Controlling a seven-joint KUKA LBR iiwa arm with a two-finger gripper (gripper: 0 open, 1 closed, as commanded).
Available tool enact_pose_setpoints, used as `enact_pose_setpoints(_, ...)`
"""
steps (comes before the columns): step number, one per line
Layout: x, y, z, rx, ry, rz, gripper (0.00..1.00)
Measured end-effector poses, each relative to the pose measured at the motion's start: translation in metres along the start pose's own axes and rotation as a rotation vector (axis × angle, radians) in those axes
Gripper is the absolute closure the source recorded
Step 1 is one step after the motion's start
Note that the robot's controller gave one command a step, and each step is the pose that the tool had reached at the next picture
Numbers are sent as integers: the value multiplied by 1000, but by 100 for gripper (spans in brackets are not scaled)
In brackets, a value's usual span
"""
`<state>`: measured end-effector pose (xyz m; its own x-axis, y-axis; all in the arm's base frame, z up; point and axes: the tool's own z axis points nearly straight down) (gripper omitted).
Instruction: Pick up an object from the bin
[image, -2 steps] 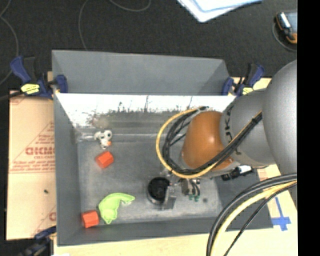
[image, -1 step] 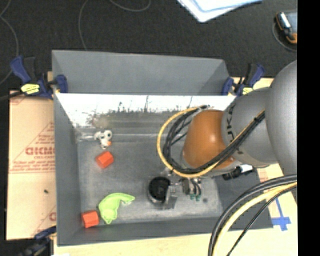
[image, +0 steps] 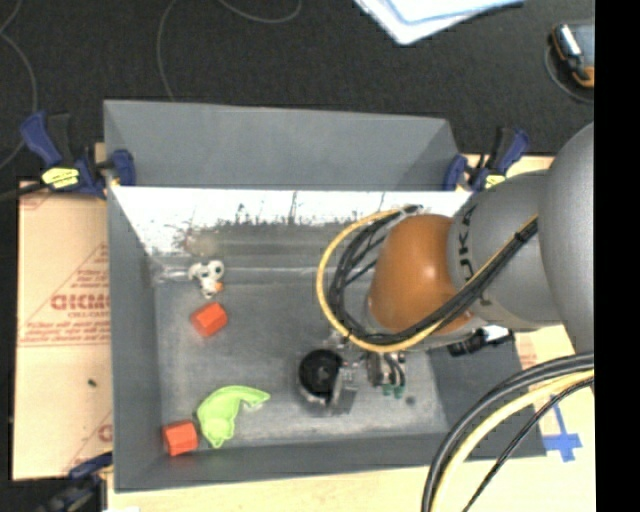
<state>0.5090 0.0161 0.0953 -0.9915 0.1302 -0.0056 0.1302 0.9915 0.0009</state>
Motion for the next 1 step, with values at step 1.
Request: enact_pose_setpoints(1, -1, 0, -8, 0, -3, -2, 100)
